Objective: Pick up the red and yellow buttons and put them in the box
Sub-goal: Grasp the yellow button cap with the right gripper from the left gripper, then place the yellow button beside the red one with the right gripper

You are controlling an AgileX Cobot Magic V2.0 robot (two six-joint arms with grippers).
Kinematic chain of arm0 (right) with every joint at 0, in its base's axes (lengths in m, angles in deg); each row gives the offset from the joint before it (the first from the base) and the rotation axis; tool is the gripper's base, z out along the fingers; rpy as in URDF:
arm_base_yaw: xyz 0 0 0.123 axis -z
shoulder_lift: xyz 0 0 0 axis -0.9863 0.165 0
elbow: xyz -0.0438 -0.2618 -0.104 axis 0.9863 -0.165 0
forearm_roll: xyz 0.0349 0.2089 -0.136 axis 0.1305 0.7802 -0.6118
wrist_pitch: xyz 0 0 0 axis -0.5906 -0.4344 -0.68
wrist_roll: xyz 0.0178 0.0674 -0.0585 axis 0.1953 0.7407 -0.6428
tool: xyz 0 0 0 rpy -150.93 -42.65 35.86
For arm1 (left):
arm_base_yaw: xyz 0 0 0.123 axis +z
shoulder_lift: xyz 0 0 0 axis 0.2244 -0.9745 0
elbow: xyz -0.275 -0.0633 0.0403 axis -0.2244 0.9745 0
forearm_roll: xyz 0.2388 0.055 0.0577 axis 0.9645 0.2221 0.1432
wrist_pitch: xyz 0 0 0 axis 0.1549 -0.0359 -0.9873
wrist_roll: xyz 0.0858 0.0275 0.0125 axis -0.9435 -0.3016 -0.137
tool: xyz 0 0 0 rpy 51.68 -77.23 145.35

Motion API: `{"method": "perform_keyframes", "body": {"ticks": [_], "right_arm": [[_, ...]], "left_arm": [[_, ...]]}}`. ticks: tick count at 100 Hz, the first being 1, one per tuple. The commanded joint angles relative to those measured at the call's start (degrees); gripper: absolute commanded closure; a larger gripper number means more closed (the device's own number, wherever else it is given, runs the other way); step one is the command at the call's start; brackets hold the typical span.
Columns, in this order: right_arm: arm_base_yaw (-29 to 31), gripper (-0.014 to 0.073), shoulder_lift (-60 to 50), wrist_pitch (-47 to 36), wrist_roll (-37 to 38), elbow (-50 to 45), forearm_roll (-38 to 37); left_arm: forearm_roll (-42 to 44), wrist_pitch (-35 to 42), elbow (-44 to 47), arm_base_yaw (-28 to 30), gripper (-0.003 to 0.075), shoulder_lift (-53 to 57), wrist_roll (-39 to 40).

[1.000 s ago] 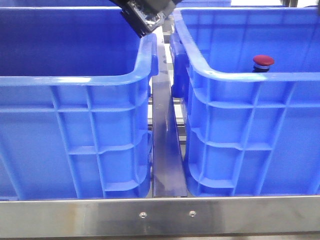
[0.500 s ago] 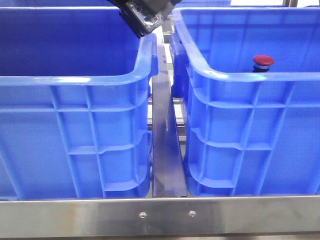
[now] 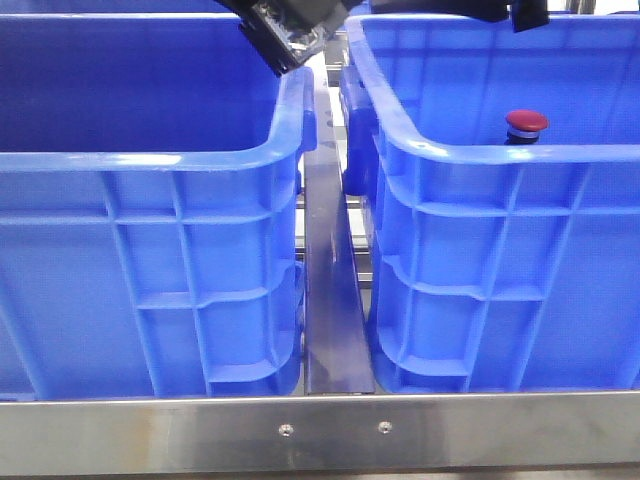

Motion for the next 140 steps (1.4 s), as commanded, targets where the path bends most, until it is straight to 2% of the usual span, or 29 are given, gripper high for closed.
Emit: {"method": "perform_keyframes", "body": {"ticks": [1, 16, 23, 33, 45, 55, 60, 66, 72, 78, 84, 89, 109, 127, 140], "right_arm": [[0.0, -0.0009, -1.6, 2.7, -0.1, 1.8, 2.7], [0.0, -0.0007, -1.6, 4.7, -0.1, 1.8, 1.9], [0.0, 0.0024, -1.6, 4.9, -0.1, 1.8, 1.9], [0.0, 0.0126, -1.6, 4.9, -0.1, 1.8, 1.9], [0.0, 0.0295, -1.6, 5.0, -0.1, 1.8, 1.9], [0.0, 0.0377, -1.6, 5.3, -0.1, 1.8, 1.9], [0.0, 0.0393, -1.6, 5.5, -0.1, 1.8, 1.9], [0.0, 0.0395, -1.6, 6.0, -0.1, 1.8, 1.9], [0.0, 0.0395, -1.6, 6.3, -0.1, 1.8, 1.9], [0.0, 0.0395, -1.6, 6.6, -0.1, 1.8, 1.9], [0.0, 0.0395, -1.6, 6.6, -0.1, 1.8, 1.9], [0.0, 0.0395, -1.6, 6.6, -0.1, 1.8, 1.9], [2.0, 0.0395, -1.6, 6.6, -0.1, 2.3, 1.9], [9.6, 0.0395, -1.6, 7.6, -1.0, 4.4, 1.6], [16.5, 0.0395, -1.6, 8.3, -8.1, 5.8, -0.8]], "left_arm": [[-3.1, 1.0, -1.6, -0.4, 0.0741, 2.2, -0.3], [-3.1, 1.0, -1.6, -0.4, 0.0741, 2.2, -0.3], [-3.1, 1.0, -1.6, -0.4, 0.0741, 2.2, -0.3], [-3.1, 1.0, -1.6, -0.4, 0.074, 2.2, -0.3], [-3.1, 0.8, -1.6, -0.4, 0.074, 2.2, -0.3], [-3.1, 0.7, -1.6, -0.4, 0.0725, 2.2, -0.3], [-3.1, 0.7, -1.6, -0.4, 0.0687, 2.2, -0.3], [-3.1, 0.3, -1.6, -0.4, 0.0603, 2.2, -0.3], [-3.2, -0.4, -1.6, -0.4, 0.0493, 2.2, -0.3], [-3.2, -0.8, -1.6, -0.4, 0.0328, 2.2, -0.3], [-3.2, -0.8, -1.6, -0.3, 0.0217, 2.2, -0.3], [-3.2, -0.8, -1.6, -0.3, 0.0164, 2.2, -0.3], [-3.2, -2.3, -2.2, -0.3, 0.0154, 2.2, -0.3], [-3.2, -3.9, -3.2, -0.3, 0.0154, 2.3, -0.3], [-3.0, -4.0, -3.2, -0.3, 0.0154, 2.3, -0.3]]}}
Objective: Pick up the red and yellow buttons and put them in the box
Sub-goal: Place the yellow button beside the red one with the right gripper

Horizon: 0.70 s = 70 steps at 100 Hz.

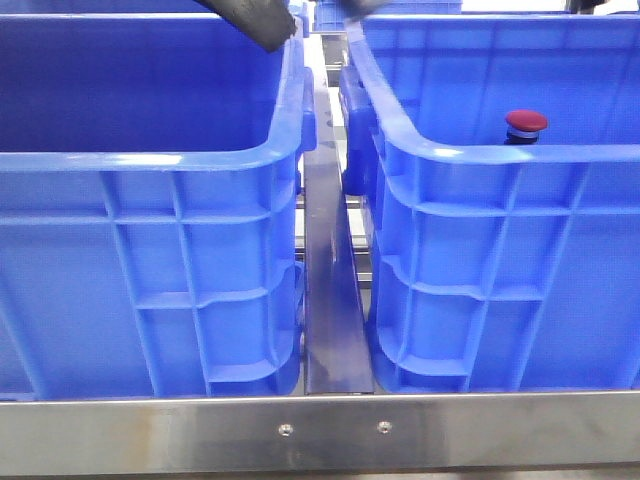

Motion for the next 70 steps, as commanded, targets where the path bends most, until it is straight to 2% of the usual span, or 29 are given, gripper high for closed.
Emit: {"method": "perform_keyframes", "body": {"ticks": [1, 14, 23, 50, 70], "right_arm": [[4.1, 0.0395, -2.1, 2.4, -5.0, 2.5, 2.1], [9.4, 0.0395, -2.1, 1.0, -11.8, 2.5, -2.0], [11.0, 0.0395, -2.1, -1.9, -15.4, 2.4, -7.5], [11.6, 0.0395, -2.1, -14.7, -15.4, 2.4, -23.0], [11.6, 0.04, -1.9, -24.8, -15.4, 2.4, -26.0]], "left_arm": [[-2.8, 0.3, -2.0, -0.3, 0.0154, 2.3, 0.0], [-2.8, 0.2, -2.0, -0.3, 0.0154, 2.3, 0.0], [-2.8, 0.2, -2.0, -0.3, 0.0154, 2.3, 0.0], [-2.8, 0.2, -2.0, -0.3, 0.0154, 2.3, 0.0], [-2.8, 0.2, -2.0, -0.3, 0.0154, 2.3, 0.0]]}}
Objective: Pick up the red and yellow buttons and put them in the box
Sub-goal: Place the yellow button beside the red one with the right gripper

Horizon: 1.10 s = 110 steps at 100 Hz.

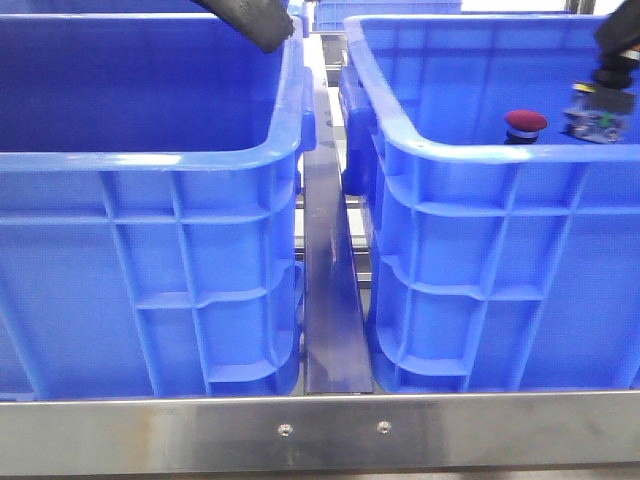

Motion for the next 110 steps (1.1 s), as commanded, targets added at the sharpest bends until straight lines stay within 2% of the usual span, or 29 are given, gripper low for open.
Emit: {"method": "perform_keyframes", "body": {"ticks": [1, 18, 19, 54, 84, 110], "right_arm": [[0.4, 0.04, -1.8, -5.9, -0.7, 1.7, 1.7], [0.4, 0.04, -0.1, -13.4, -0.7, 1.7, 1.7], [0.4, 0.0435, 0.1, -13.9, -0.7, 1.7, 1.7], [0.4, 0.0435, 7.4, -28.0, -0.7, 1.8, 5.1], [0.1, 0.0435, 9.5, -30.8, -0.7, 1.8, 14.1], [-1.0, 0.0435, 11.7, -30.7, -0.7, 1.9, 15.1]], "left_arm": [[-2.9, 0.4, -2.0, -0.3, 0.0154, 2.3, 0.0], [-2.9, 0.4, -2.0, -0.3, 0.0155, 2.3, 0.0], [-2.9, 0.4, -2.0, -0.3, 0.0154, 2.3, 0.0], [-2.9, 0.4, -2.0, -0.3, 0.0154, 2.3, 0.0], [-2.9, 0.5, -2.0, -0.3, 0.0154, 2.3, 0.0], [-2.9, 0.6, -2.0, -0.3, 0.0154, 2.3, 0.0]]}}
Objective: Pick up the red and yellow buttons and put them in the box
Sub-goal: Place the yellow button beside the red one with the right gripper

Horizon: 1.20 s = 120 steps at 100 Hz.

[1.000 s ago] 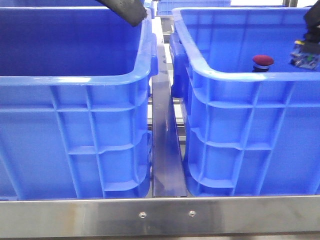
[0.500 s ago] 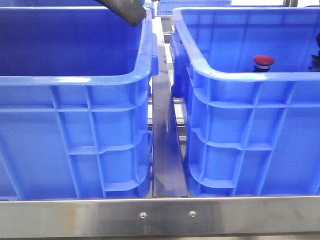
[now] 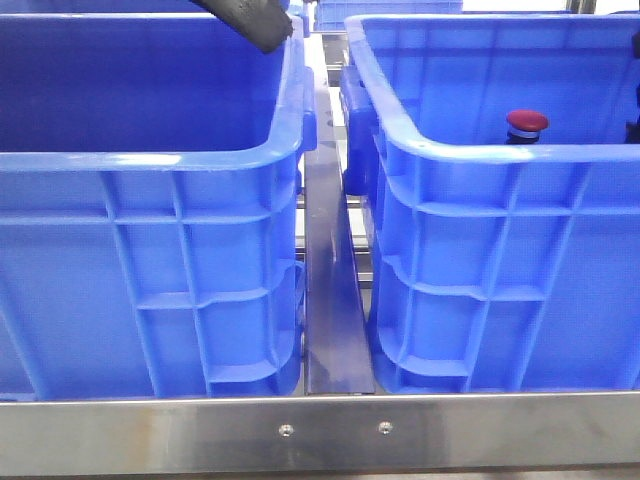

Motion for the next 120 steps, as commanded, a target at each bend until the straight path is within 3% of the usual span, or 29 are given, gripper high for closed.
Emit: {"method": "perform_keyframes", "body": {"ticks": [1, 40, 82, 91, 108, 120], "right_arm": [[-0.7, 0.0435, -1.4, -1.4, -0.5, 1.9, 1.5], [-3.6, 0.0435, 0.1, -7.7, -0.5, 3.8, 1.4], [-3.6, 0.043, 3.8, -4.8, -0.5, 3.8, 1.4], [-3.6, 0.0372, 3.8, -5.0, -0.5, 3.8, 1.4], [-3.6, 0.0141, 3.8, -5.0, -0.5, 3.8, 1.4], [-3.6, 0.012, 3.5, -4.5, -0.5, 3.8, 1.4]], "left_arm": [[-3.0, 0.6, -2.0, -0.3, 0.0154, 2.3, 0.0], [-3.0, 0.6, -2.0, -0.3, 0.0154, 2.3, 0.0], [-3.0, 0.6, -2.0, -0.3, 0.0154, 2.3, 0.0], [-3.0, 0.6, -2.0, -0.3, 0.0154, 2.3, 0.0], [-3.0, 0.6, -2.0, -0.3, 0.0154, 2.3, 0.0], [-3.0, 0.6, -2.0, -0.3, 0.0154, 2.3, 0.0]]}}
